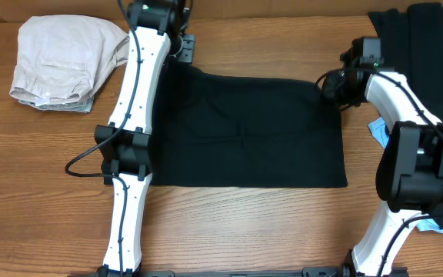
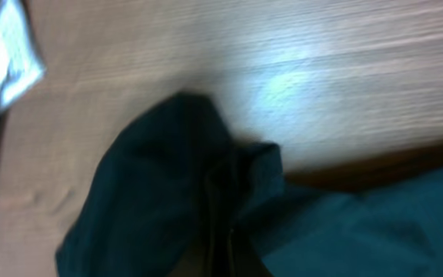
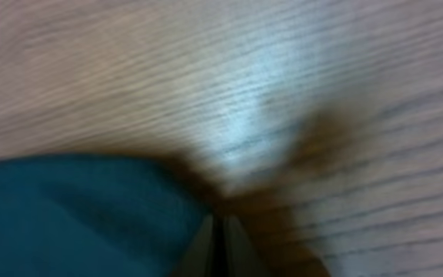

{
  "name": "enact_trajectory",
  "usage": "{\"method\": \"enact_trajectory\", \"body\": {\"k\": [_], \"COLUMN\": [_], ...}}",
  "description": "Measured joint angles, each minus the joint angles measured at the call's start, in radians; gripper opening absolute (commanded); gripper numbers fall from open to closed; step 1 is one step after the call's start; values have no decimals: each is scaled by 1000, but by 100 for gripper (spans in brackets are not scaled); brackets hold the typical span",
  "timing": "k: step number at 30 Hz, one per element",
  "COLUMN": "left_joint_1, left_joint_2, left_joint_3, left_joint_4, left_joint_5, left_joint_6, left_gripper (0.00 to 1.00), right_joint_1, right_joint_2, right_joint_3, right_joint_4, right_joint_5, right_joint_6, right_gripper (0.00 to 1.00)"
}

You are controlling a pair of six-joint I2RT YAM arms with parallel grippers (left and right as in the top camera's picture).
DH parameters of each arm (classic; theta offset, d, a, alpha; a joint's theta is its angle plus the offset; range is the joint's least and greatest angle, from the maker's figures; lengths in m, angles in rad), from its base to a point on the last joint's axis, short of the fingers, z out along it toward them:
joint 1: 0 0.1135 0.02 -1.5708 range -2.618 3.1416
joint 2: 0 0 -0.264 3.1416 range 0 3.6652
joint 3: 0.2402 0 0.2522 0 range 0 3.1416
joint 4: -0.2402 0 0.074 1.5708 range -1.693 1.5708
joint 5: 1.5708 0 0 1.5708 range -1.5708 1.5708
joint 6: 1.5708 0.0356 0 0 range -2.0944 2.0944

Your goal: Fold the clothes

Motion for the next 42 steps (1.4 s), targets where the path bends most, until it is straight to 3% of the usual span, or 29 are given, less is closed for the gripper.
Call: {"method": "enact_trajectory", "body": {"k": [3, 10, 22, 32, 42], "left_joint_1": [39, 80, 60, 53, 48], "left_joint_2": [0, 0, -22, -341, -363], "left_joint_3": [7, 14, -3, -456, -861], "left_joint_4": [-64, -159, -157, -159, -143], "left_joint_5": [-1, 2, 83, 35, 6], "left_joint_6": [-43, -71, -67, -137, -217], "left_gripper": [4, 4, 4, 4, 4], "right_joint_1": [0, 0, -19, -19, -19], "right_joint_2": [-36, -132, -137, -138, -159], "right_joint_3": [102, 174, 174, 173, 8], "right_joint_4": [-197, -440, -626, -657, -585], "right_joint_5": [-14, -31, -32, -32, -27], "right_joint_6": [0, 1, 0, 0, 0], "right_gripper": [4, 4, 4, 4, 4]}}
